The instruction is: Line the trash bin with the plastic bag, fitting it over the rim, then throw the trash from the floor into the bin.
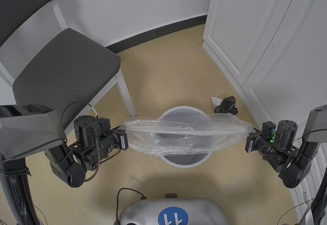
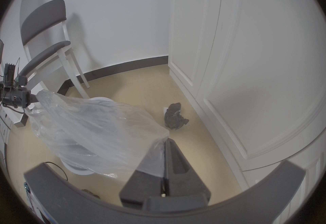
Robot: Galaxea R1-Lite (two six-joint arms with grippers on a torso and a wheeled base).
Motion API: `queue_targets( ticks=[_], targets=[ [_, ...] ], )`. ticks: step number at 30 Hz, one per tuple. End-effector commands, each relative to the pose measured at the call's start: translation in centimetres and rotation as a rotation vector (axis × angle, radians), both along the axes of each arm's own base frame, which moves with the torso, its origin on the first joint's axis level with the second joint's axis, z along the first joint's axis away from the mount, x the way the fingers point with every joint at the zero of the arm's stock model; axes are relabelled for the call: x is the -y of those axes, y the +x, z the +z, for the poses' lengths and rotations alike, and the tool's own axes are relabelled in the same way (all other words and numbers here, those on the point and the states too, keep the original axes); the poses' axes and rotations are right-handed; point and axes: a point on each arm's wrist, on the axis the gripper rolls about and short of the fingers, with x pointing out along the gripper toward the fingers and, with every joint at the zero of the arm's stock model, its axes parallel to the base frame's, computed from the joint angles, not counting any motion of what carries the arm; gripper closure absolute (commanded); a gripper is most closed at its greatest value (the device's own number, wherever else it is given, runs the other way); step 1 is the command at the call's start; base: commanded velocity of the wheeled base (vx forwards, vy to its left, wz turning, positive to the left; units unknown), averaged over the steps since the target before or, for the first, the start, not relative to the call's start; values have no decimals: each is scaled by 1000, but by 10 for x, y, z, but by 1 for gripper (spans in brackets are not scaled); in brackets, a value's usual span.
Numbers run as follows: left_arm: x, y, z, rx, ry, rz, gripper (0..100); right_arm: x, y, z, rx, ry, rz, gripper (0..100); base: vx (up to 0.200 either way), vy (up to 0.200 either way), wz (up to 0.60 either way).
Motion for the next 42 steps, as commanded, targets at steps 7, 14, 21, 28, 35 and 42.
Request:
queue_targets(
  ticks=[7, 14, 21, 28, 35, 42],
  targets=[
    [4, -5, -4, -17, 1, -27, 100, -43, 3, -28, -67, 94, 103, 100, 0, 0, 0],
    [42, -11, -5, -25, -81, -100, 100, -63, 22, -29, -23, 233, 72, 100, 0, 0, 0],
    [54, -18, -5, -42, -109, -130, 100, -65, 29, -27, -3, 301, 47, 100, 0, 0, 0],
    [35, -26, 7, -99, -67, -106, 100, -43, 12, -27, -46, 131, 37, 100, 0, 0, 0],
    [12, -39, 28, -257, -8, -126, 100, -18, -9, -25, -112, -30, 27, 100, 0, 0, 0],
    [4, -49, 23, -369, 77, -207, 100, -9, -26, -34, -187, -122, 77, 100, 0, 0, 0]
  ],
)
